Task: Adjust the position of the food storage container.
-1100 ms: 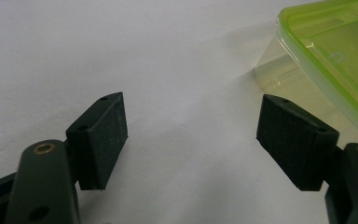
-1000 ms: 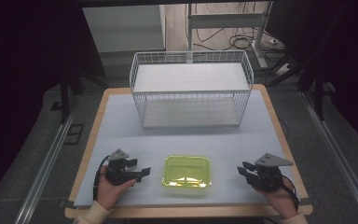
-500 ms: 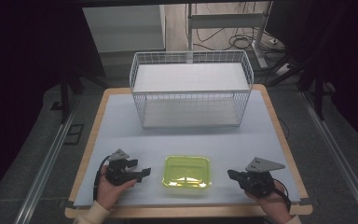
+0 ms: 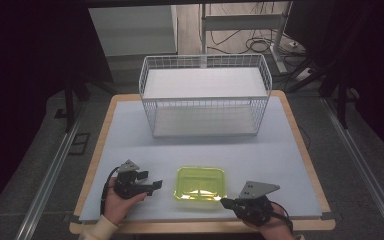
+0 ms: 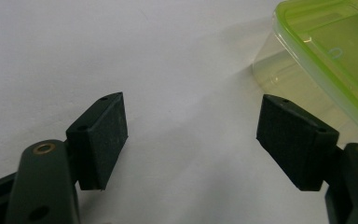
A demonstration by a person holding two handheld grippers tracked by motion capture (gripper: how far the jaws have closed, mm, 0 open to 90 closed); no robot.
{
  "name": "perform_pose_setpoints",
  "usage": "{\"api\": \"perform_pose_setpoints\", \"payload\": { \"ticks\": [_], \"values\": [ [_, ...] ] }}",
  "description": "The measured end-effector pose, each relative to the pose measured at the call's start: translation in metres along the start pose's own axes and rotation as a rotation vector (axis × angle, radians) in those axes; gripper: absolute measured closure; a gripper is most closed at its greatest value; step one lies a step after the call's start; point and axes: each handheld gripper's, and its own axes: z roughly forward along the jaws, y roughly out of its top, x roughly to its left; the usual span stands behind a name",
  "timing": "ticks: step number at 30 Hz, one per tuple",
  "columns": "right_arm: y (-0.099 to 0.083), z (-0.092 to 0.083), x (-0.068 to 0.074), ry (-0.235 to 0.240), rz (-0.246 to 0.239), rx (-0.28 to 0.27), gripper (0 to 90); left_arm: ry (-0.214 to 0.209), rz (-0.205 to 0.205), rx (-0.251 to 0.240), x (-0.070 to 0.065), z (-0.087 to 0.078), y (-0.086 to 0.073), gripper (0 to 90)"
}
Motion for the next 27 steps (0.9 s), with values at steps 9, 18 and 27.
{"api": "perform_pose_setpoints", "payload": {
  "ticks": [9,18,27],
  "values": [
    [0.0,0.021,0.023,0.069,-0.069,0.071,89.6,-0.002,0.002,0.003,0.0,0.0,0.0,24.1],
    [-0.003,0.026,0.013,0.025,-0.064,0.098,89.6,-0.002,0.005,0.005,-0.001,0.001,0.0,24.1],
    [-0.003,0.026,0.003,-0.008,-0.052,0.096,89.6,-0.001,0.006,0.003,-0.001,0.0,0.0,24.1]
  ]
}}
